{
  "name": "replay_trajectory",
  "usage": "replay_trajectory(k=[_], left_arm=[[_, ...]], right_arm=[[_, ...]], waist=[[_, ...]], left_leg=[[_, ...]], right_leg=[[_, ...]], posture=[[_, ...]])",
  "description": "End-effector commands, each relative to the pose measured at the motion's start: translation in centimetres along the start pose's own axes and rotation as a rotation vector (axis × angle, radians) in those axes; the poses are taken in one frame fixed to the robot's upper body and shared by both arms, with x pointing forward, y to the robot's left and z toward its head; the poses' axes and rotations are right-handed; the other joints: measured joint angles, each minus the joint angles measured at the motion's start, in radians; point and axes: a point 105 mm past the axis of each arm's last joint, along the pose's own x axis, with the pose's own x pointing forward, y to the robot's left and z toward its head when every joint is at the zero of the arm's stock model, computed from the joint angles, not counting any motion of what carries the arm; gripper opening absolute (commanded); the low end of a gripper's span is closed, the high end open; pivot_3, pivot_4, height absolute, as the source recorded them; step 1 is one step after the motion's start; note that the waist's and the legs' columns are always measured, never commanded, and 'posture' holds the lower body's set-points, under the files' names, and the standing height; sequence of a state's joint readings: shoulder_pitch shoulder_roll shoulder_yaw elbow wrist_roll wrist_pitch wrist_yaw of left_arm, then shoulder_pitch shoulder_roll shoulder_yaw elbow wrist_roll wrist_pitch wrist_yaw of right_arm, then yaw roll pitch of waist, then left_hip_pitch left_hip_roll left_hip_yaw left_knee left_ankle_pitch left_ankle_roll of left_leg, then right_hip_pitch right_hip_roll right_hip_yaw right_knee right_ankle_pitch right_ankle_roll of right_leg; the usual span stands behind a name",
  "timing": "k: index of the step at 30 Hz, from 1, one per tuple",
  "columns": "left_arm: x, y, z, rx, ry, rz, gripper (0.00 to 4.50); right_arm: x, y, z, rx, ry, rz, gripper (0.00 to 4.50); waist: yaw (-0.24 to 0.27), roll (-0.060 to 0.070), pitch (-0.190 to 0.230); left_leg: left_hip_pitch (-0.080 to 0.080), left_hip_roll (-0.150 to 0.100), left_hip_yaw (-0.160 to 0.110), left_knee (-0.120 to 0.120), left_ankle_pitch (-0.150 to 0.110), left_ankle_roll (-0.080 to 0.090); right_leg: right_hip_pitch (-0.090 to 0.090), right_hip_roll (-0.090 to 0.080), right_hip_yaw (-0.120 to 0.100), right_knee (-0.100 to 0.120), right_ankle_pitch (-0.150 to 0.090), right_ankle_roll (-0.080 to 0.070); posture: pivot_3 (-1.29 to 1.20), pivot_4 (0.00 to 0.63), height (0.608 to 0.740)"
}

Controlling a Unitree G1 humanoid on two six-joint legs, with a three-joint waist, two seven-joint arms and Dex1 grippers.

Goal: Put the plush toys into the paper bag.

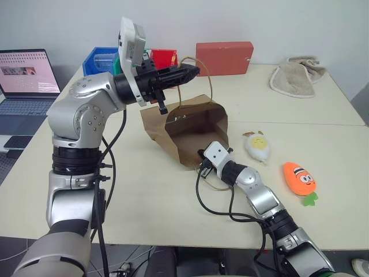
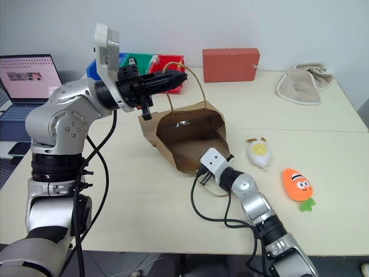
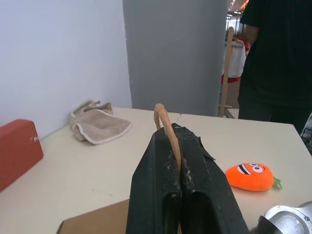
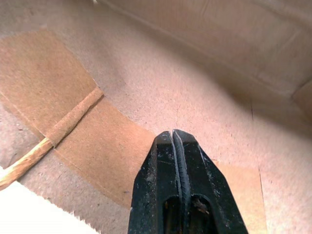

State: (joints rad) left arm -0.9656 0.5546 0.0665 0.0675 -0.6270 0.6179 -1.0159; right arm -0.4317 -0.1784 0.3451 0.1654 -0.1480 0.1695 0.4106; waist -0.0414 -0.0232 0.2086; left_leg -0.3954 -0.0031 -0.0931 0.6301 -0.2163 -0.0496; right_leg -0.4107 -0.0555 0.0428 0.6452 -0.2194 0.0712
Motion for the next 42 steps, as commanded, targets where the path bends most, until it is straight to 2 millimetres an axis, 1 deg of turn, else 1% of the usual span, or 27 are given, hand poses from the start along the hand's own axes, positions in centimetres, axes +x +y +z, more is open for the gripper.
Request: replay_trajectory(k=[1, 3, 6, 8, 10, 11, 13, 15, 18, 24, 27, 29, 31, 32, 35, 38, 42], left_arm=[[-0.3, -0.3, 0.6, 0.063, 0.000, -0.006, 0.00], [-0.4, -0.5, 0.1, 0.069, 0.022, -0.014, 0.00], [-0.4, -1.6, -1.8, 0.094, 0.093, -0.056, 0.00], [-0.3, -2.2, -1.4, 0.059, 0.056, -0.074, 0.00], [-0.3, -2.8, -1.1, 0.041, 0.040, -0.094, 0.00], [-0.3, -3.0, -1.1, 0.039, 0.043, -0.099, 0.00], [-0.4, -3.0, -1.4, 0.033, 0.050, -0.093, 0.00], [-0.5, -2.9, -1.6, 0.027, 0.053, -0.081, 0.00], [-0.6, -2.7, -2.0, 0.013, 0.052, -0.066, 0.00], [-0.4, -2.7, -2.2, 0.005, 0.051, -0.062, 0.00], [-0.4, -2.4, -2.3, 0.002, 0.047, -0.052, 0.00], [-0.4, -2.3, -2.4, 0.001, 0.048, -0.048, 0.00], [-0.4, -2.4, -2.6, -0.001, 0.051, -0.049, 0.00], [-0.5, -2.5, -2.7, -0.002, 0.055, -0.053, 0.00], [-0.7, -2.7, -3.0, -0.006, 0.066, -0.063, 0.00], [-0.8, -3.0, -3.3, -0.010, 0.080, -0.073, 0.00], [-1.0, -3.4, -3.6, -0.019, 0.091, -0.082, 0.00]], right_arm=[[0.1, -0.9, 0.1, 0.022, 0.008, -0.037, 0.04], [0.1, -1.1, 0.2, 0.039, 0.008, -0.046, 0.04], [0.4, -1.5, 0.6, 0.118, 0.006, -0.069, 0.04], [0.6, -1.8, 0.8, 0.206, 0.008, -0.088, 0.04], [0.8, -1.9, 1.6, 0.206, -0.014, -0.088, 0.04], [0.9, -1.9, 2.0, 0.192, -0.027, -0.084, 0.04], [1.0, -1.7, 3.0, 0.074, -0.063, -0.066, 0.04], [1.0, -1.3, 3.5, -0.008, -0.078, -0.049, 0.04], [1.0, -1.0, 3.5, -0.073, -0.083, -0.040, 0.04], [0.8, -1.3, 3.7, -0.275, -0.105, -0.060, 0.04], [0.7, -1.3, 4.1, -0.333, -0.125, -0.074, 0.04], [0.6, -1.1, 4.2, -0.335, -0.133, -0.076, 0.04], [0.4, -1.0, 4.6, -0.272, -0.144, -0.078, 0.04], [0.2, -1.3, 4.9, -0.194, -0.146, -0.088, 0.04], [-0.1, -1.8, 5.2, -0.039, -0.128, -0.099, 0.04], [-0.3, -2.2, 5.2, 0.021, -0.100, -0.091, 0.04], [-0.3, -2.1, 5.1, 0.154, -0.082, -0.076, 0.04]], waist=[[-0.002, 0.000, 0.000], [-0.006, 0.000, 0.000], [-0.010, 0.000, 0.000], [-0.009, 0.000, 0.000], [-0.009, 0.000, 0.000], [-0.009, 0.000, 0.000], [-0.010, 0.000, 0.000], [-0.011, 0.000, 0.000], [-0.011, 0.000, 0.000], [-0.012, 0.000, 0.000], [-0.013, 0.000, 0.000], [-0.014, 0.000, 0.000], [-0.015, 0.000, 0.000], [-0.015, 0.000, 0.000], [-0.014, 0.000, 0.000], [-0.014, 0.000, 0.000], [-0.012, 0.000, 0.000]], left_leg=[[0.000, 0.000, 0.000, 0.000, 0.000, 0.000], [0.000, 0.000, 0.000, 0.000, 0.000, 0.000], [0.000, 0.000, 0.000, 0.000, 0.000, 0.000], [0.000, 0.000, 0.000, 0.000, 0.000, 0.000], [-0.001, 0.000, -0.001, 0.000, 0.000, 0.000], [-0.001, 0.000, -0.001, 0.000, 0.000, 0.000], [-0.001, 0.000, -0.001, 0.000, 0.000, 0.000], [0.000, 0.000, -0.001, 0.000, 0.000, 0.000], [-0.001, 0.000, -0.001, 0.000, 0.000, 0.000], [-0.001, 0.000, -0.001, 0.000, 0.000, 0.000], [-0.001, 0.000, -0.001, 0.000, 0.000, 0.000], [-0.001, 0.000, -0.001, 0.000, 0.000, 0.000], [-0.001, 0.000, -0.001, 0.000, 0.000, 0.000], [-0.001, 0.000, -0.001, 0.000, 0.000, 0.000], [-0.001, 0.000, -0.001, 0.000, 0.000, 0.000], [-0.001, 0.000, -0.001, 0.000, 0.000, 0.000], [-0.001, 0.000, -0.001, 0.000, 0.000, 0.000]], right_leg=[[0.000, 0.000, 0.000, 0.000, 0.000, 0.000], [0.000, 0.000, 0.000, 0.000, 0.000, 0.000], [0.000, 0.000, 0.000, 0.000, 0.000, -0.001], [0.000, 0.000, 0.000, 0.000, 0.001, -0.001], [0.000, 0.000, -0.001, 0.000, 0.001, -0.002], [0.000, 0.000, -0.001, 0.000, 0.001, -0.001], [0.000, 0.000, 0.000, 0.000, 0.001, -0.001], [0.000, 0.000, 0.000, 0.000, 0.000, 0.000], [0.000, 0.000, -0.001, 0.000, 0.000, 0.000], [-0.001, 0.000, 0.000, 0.000, 0.000, 0.000], [-0.001, 0.000, 0.000, 0.000, 0.000, 0.000], [-0.001, 0.000, 0.000, 0.000, 0.000, 0.000], [-0.001, 0.000, 0.000, 0.000, 0.000, -0.001], [-0.001, 0.000, 0.000, 0.000, 0.000, -0.001], [-0.001, 0.000, 0.000, 0.000, 0.001, -0.001], [-0.001, 0.000, -0.001, 0.000, 0.001, -0.001], [-0.001, 0.000, -0.001, 0.000, 0.001, -0.001]], posture=[[0.00, 0.150, 0.740], [0.00, 0.150, 0.740], [0.00, 0.150, 0.740], [0.00, 0.150, 0.740], [0.00, 0.150, 0.740], [0.00, 0.150, 0.740], [0.00, 0.150, 0.740], [0.00, 0.150, 0.740], [0.00, 0.150, 0.740], [0.00, 0.150, 0.740], [0.00, 0.150, 0.740], [0.00, 0.150, 0.740], [0.00, 0.150, 0.740], [0.00, 0.150, 0.740], [0.00, 0.150, 0.740], [0.00, 0.150, 0.740], [0.00, 0.150, 0.740]])
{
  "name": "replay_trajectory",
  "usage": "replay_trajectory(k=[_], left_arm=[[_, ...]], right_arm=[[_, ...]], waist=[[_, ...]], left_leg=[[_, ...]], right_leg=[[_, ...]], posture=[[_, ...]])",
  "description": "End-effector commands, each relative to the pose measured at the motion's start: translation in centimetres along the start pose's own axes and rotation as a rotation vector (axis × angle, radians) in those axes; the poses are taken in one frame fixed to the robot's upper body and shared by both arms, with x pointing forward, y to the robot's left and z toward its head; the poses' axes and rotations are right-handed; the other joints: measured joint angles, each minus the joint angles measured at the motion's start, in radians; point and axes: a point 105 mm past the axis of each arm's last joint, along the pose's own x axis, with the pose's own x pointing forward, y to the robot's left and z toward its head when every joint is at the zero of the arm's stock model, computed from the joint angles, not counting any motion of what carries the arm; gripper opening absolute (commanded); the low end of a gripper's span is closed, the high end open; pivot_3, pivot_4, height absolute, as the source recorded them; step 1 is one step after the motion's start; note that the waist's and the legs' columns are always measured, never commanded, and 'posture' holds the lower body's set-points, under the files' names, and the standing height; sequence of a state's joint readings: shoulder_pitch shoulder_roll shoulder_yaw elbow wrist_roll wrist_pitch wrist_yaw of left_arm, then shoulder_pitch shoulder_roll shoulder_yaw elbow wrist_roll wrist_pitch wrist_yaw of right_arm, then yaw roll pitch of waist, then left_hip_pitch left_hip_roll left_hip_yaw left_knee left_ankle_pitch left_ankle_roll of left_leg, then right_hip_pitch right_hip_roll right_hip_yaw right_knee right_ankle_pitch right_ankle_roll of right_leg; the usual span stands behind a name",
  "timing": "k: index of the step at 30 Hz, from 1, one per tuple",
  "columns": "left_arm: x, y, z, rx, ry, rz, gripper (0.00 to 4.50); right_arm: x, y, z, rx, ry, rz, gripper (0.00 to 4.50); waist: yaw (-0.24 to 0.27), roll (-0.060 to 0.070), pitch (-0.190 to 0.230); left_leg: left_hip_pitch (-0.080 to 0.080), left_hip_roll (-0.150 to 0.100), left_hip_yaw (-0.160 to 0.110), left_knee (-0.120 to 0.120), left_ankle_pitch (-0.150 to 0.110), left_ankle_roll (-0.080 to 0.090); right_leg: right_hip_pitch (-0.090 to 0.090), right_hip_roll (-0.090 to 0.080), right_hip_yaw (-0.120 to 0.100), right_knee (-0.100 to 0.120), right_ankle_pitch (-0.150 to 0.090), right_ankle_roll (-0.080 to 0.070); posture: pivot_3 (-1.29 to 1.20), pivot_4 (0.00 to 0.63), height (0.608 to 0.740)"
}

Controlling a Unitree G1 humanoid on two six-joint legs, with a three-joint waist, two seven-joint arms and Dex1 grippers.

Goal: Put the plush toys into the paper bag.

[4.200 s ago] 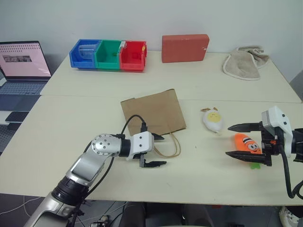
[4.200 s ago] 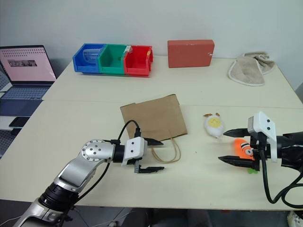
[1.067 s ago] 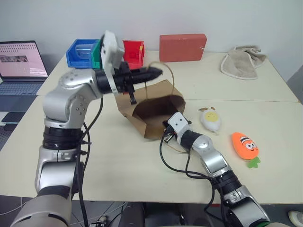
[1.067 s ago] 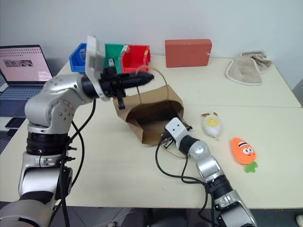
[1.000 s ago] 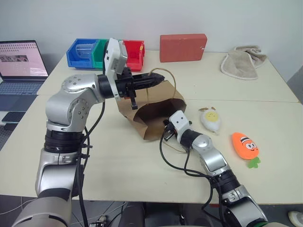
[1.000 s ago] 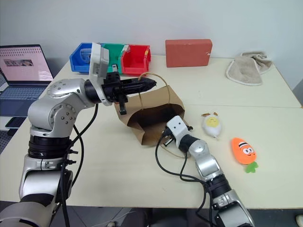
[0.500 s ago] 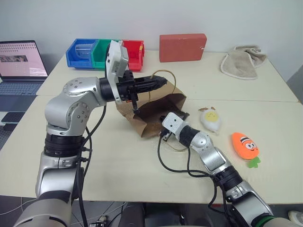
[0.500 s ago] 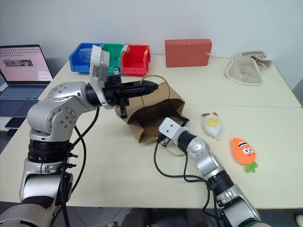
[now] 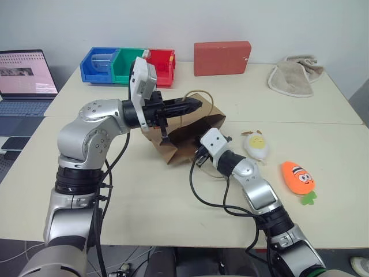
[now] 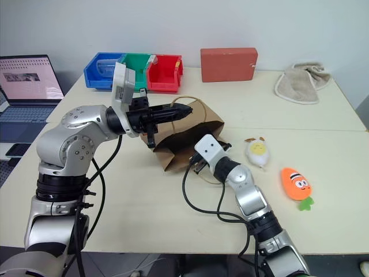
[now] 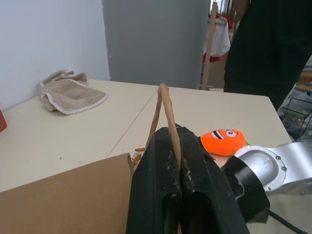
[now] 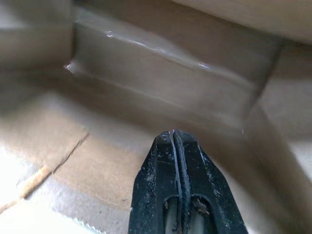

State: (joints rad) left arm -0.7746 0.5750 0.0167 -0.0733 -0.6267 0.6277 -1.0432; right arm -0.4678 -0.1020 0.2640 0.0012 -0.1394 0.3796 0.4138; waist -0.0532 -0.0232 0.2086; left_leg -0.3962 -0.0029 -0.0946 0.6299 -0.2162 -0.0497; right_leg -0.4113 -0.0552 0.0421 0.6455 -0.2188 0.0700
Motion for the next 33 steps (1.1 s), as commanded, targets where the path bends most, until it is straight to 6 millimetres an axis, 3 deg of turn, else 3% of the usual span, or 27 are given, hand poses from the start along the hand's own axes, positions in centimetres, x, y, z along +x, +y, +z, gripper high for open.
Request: replay_trajectory(k=[1, 12, 23, 33], left_arm=[[-0.1, -0.7, 0.9, 0.038, -0.012, -0.024, 0.00], [0.2, -1.4, 0.8, 0.005, -0.027, -0.033, 0.00], [0.3, -1.2, 1.5, -0.013, -0.060, -0.020, 0.00], [-0.7, 1.1, 5.7, 0.101, -0.131, 0.065, 0.00]], right_arm=[[-0.1, -0.4, 1.5, 0.108, -0.037, -0.007, 0.04], [1.4, 1.0, 1.8, 0.196, -0.025, -0.011, 0.04], [3.4, 1.7, -1.5, 0.214, 0.060, -0.089, 0.04], [3.4, 2.3, -2.6, 0.262, 0.100, -0.078, 0.04]], waist=[[-0.001, 0.000, 0.000], [-0.003, 0.000, 0.000], [-0.004, 0.000, 0.000], [-0.004, 0.000, 0.000]], left_leg=[[0.000, 0.000, 0.000, 0.000, 0.000, 0.000], [0.000, 0.000, 0.000, 0.000, 0.000, 0.000], [0.000, 0.000, 0.000, 0.000, 0.000, 0.000], [0.000, 0.000, 0.000, 0.000, 0.000, 0.000]], right_leg=[[0.000, 0.000, 0.000, 0.000, 0.000, 0.000], [0.000, 0.000, 0.000, 0.000, 0.000, 0.000], [-0.001, 0.000, 0.000, 0.000, 0.000, 0.000], [0.000, 0.000, 0.000, 0.000, -0.001, 0.001]], posture=[[0.00, 0.150, 0.740], [0.00, 0.150, 0.740], [0.00, 0.150, 0.740], [0.00, 0.150, 0.740]])
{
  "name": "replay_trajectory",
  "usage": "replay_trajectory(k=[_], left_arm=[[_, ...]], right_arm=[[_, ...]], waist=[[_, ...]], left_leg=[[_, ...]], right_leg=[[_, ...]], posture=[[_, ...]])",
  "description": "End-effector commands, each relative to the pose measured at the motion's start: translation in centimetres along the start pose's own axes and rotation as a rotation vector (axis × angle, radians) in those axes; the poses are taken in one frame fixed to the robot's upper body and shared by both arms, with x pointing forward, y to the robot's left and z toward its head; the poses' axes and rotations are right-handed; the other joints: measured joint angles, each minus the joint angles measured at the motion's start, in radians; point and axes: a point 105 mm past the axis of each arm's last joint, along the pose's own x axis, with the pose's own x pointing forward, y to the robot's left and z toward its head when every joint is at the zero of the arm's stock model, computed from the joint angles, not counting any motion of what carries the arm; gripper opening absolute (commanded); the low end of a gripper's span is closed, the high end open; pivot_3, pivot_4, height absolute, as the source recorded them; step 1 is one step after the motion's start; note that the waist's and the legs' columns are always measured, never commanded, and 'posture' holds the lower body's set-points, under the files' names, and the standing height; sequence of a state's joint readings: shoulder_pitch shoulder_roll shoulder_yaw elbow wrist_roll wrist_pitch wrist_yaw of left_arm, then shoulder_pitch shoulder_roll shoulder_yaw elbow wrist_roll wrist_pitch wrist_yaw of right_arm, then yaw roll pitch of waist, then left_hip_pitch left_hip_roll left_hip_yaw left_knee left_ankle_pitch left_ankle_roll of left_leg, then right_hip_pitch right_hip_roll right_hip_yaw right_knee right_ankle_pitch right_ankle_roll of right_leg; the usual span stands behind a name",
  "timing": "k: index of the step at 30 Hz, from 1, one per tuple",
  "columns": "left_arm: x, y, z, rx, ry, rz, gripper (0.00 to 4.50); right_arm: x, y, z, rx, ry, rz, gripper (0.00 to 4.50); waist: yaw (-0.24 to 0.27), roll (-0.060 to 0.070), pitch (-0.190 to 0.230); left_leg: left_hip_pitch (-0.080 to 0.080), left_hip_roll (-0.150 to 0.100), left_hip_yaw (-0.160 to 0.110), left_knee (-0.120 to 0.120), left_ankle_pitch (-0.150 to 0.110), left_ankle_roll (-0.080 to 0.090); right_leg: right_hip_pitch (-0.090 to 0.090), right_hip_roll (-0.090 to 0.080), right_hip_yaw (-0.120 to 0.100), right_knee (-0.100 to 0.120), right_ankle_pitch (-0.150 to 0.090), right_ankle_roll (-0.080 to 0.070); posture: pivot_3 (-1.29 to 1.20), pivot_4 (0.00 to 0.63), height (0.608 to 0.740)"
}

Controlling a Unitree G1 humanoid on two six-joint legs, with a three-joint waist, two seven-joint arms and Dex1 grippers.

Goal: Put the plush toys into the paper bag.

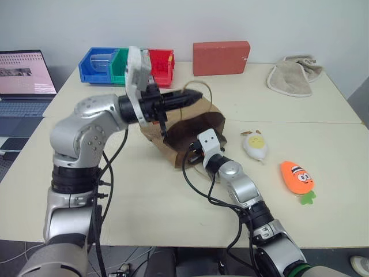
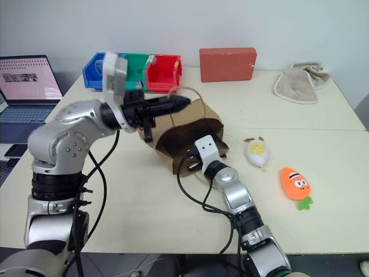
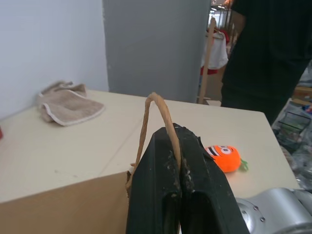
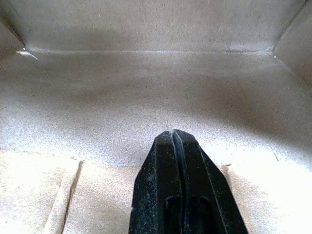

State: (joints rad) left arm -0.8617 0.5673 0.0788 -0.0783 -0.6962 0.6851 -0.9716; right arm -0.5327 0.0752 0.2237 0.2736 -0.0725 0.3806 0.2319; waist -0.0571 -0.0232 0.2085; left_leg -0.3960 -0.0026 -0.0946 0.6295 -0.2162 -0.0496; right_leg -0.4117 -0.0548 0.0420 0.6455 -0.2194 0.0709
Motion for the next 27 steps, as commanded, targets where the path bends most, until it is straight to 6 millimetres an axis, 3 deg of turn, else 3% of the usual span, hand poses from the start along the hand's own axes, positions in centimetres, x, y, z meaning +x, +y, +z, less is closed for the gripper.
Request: replay_trajectory(k=[1, 12, 17, 20, 27], left_arm=[[-0.6, 0.7, 2.3, 0.094, -0.037, 0.025, 0.00], [-0.8, 1.3, 3.0, 0.136, -0.042, 0.041, 0.00], [-0.4, 0.0, -0.2, 0.114, 0.059, -0.019, 0.00], [-0.3, -0.6, -2.1, 0.098, 0.103, -0.037, 0.00], [0.2, -1.9, -3.5, 0.067, 0.112, -0.077, 0.00]], right_arm=[[0.0, 0.2, -0.1, 0.014, 0.007, 0.005, 0.04], [0.0, 0.5, -0.1, 0.016, 0.008, 0.013, 0.04], [-0.3, -0.1, 2.3, 0.017, -0.067, 0.004, 0.04], [-1.5, -0.5, 4.2, 0.011, -0.116, 0.023, 0.04], [-4.9, -1.2, 5.6, -0.053, -0.133, 0.061, 0.04]], waist=[[0.000, 0.000, 0.000], [0.000, 0.000, 0.000], [0.000, 0.000, 0.000], [0.000, 0.000, 0.000], [0.003, 0.000, 0.000]], left_leg=[[0.000, 0.000, 0.000, 0.000, 0.000, 0.000], [0.000, 0.000, 0.000, 0.000, 0.000, 0.000], [0.000, 0.000, 0.000, -0.001, 0.000, 0.000], [-0.002, 0.000, 0.000, 0.000, 0.000, 0.000], [-0.004, 0.000, 0.000, 0.000, 0.000, 0.000]], right_leg=[[0.000, 0.000, 0.000, 0.000, 0.000, 0.000], [0.000, 0.000, 0.000, 0.000, 0.000, 0.000], [0.000, 0.000, 0.000, 0.000, 0.000, 0.000], [-0.002, 0.000, 0.000, 0.000, 0.000, -0.001], [-0.003, 0.000, 0.000, 0.000, 0.000, -0.001]], posture=[[0.00, 0.150, 0.740], [0.00, 0.150, 0.740], [0.00, 0.150, 0.740], [0.00, 0.150, 0.740], [0.00, 0.150, 0.740]])
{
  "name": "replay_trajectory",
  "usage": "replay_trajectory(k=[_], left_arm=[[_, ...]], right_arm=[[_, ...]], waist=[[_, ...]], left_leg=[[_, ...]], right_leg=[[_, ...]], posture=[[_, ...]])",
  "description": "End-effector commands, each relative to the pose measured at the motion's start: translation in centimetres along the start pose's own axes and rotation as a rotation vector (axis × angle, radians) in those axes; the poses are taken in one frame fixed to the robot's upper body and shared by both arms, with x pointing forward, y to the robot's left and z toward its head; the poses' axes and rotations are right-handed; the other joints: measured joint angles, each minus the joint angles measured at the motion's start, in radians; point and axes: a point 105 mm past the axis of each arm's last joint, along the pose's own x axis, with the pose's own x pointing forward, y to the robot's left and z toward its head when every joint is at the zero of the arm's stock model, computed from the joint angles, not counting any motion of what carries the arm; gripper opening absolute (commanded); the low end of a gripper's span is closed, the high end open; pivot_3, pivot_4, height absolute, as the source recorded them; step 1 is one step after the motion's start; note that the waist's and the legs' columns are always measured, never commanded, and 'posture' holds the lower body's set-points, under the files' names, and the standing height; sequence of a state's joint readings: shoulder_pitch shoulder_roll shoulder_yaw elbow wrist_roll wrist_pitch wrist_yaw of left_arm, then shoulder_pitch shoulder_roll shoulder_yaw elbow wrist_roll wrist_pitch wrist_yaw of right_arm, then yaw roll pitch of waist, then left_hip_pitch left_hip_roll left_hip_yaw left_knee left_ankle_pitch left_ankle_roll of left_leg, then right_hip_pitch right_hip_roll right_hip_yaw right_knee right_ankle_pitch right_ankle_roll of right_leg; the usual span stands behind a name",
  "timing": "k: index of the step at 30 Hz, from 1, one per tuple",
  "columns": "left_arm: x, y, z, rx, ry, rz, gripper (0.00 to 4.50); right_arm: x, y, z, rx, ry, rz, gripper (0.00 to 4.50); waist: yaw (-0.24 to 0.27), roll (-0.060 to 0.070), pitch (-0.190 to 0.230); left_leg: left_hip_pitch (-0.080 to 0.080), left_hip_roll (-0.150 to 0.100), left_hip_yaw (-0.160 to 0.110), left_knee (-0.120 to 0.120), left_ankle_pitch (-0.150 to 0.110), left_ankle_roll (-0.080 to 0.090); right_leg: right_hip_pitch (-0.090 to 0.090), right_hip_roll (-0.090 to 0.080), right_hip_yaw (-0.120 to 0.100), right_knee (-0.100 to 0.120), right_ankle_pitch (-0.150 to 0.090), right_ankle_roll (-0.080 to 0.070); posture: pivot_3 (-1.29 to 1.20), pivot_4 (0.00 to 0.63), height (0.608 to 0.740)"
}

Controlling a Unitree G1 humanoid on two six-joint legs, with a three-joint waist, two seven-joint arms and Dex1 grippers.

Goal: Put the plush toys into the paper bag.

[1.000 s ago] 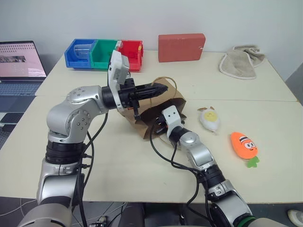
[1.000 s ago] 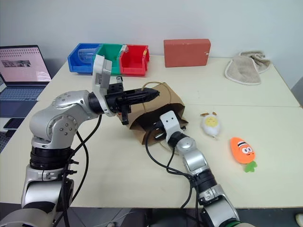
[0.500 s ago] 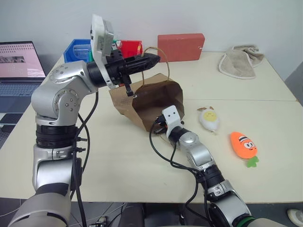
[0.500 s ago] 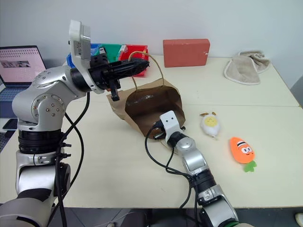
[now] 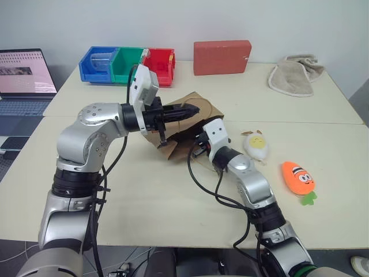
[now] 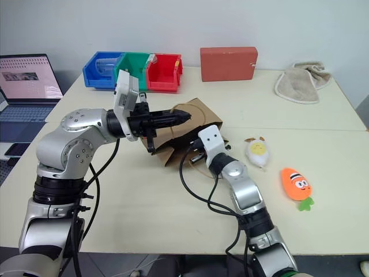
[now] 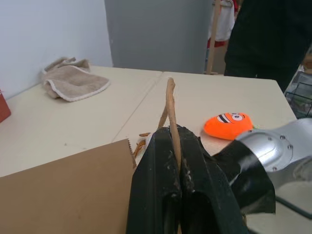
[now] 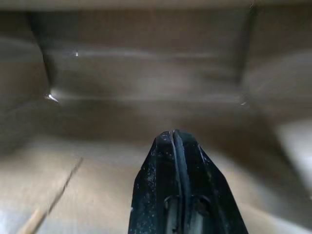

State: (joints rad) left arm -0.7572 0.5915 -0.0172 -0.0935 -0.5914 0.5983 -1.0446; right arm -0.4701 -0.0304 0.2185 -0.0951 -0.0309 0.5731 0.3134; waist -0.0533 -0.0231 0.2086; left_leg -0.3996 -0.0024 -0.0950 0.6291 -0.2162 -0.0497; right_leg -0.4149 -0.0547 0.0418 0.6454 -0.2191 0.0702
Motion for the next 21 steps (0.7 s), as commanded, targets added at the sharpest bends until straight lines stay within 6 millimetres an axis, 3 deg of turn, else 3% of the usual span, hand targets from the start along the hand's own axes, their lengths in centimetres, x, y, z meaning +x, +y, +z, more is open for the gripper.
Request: replay_trajectory(k=[1, 7, 10, 14, 17, 20, 21], left_arm=[[0.5, -1.0, 0.8, 0.047, -0.024, -0.037, 0.00], [0.7, -1.4, -0.2, 0.027, -0.007, -0.055, 0.00], [0.8, -1.6, -0.9, 0.019, 0.013, -0.059, 0.00], [0.6, -1.7, -1.8, 0.000, 0.024, -0.053, 0.00], [-0.1, -1.7, -1.9, 0.016, 0.037, -0.042, 0.00], [-0.7, -1.4, -1.8, 0.040, 0.044, -0.022, 0.00], [-0.8, -1.2, -1.4, 0.040, 0.032, -0.009, 0.00]], right_arm=[[-1.6, 0.5, 2.2, -0.044, -0.051, 0.069, 0.04], [-4.0, 0.0, 3.7, -0.128, -0.060, 0.145, 0.04], [-5.3, -1.0, 4.6, -0.142, -0.068, 0.170, 0.04], [-8.2, -3.8, 4.5, -0.173, -0.001, 0.174, 0.04], [-10.5, -6.9, 3.6, -0.263, 0.091, 0.115, 0.65], [-11.8, -8.7, 3.1, -0.336, 0.150, 0.075, 1.72], [-12.3, -9.1, 2.5, -0.430, 0.194, 0.082, 2.10]], waist=[[-0.001, 0.000, 0.000], [-0.003, 0.000, 0.000], [-0.001, 0.000, 0.000], [0.003, 0.000, 0.000], [0.013, 0.000, 0.000], [0.015, 0.000, 0.000], [0.015, 0.000, 0.000]], left_leg=[[0.000, 0.000, 0.000, 0.000, 0.000, 0.000], [0.001, 0.000, 0.000, 0.000, 0.000, 0.000], [0.000, 0.000, 0.000, 0.000, 0.000, 0.000], [0.000, 0.000, 0.001, 0.000, 0.000, 0.000], [0.000, 0.000, 0.000, 0.000, 0.000, 0.000], [0.000, 0.000, 0.001, 0.000, 0.000, 0.000], [0.000, 0.000, 0.002, 0.000, 0.000, 0.000]], right_leg=[[0.000, 0.000, 0.000, 0.000, 0.000, 0.000], [0.000, 0.000, 0.000, 0.000, 0.000, 0.001], [0.000, 0.000, 0.000, 0.000, -0.001, 0.001], [0.000, 0.000, 0.000, 0.000, 0.000, 0.001], [0.000, 0.000, 0.000, -0.001, -0.001, 0.001], [0.000, 0.000, 0.000, -0.001, -0.001, 0.000], [0.000, 0.000, 0.000, -0.001, -0.001, 0.000]], posture=[[0.00, 0.150, 0.740], [0.00, 0.150, 0.740], [0.00, 0.150, 0.740], [0.00, 0.150, 0.740], [0.00, 0.150, 0.740], [0.00, 0.150, 0.740], [0.00, 0.150, 0.740]])
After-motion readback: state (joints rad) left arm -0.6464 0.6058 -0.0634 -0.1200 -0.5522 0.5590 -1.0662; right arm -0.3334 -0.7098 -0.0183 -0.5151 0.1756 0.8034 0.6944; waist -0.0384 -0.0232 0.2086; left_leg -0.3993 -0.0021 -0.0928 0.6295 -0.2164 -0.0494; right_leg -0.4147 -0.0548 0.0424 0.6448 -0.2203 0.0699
